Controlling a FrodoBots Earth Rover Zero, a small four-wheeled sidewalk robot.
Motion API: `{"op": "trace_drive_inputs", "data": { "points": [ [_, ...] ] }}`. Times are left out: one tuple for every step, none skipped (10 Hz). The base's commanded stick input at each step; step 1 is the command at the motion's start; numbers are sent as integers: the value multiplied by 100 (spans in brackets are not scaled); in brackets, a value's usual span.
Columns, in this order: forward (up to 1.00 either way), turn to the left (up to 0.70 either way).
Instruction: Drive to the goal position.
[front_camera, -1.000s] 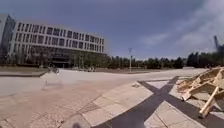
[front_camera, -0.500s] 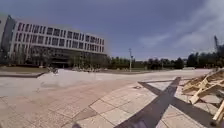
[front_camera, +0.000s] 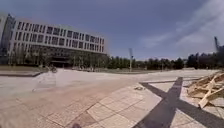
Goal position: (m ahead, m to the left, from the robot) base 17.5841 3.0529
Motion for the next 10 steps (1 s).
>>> {"op": "trace_drive_inputs", "data": {
  "points": [
    [45, 0],
    [45, 0],
    [45, 0],
    [45, 0],
    [45, 0],
    [45, 0],
    [45, 0],
    [45, 0],
    [45, 0],
    [45, 0]
  ]
}}
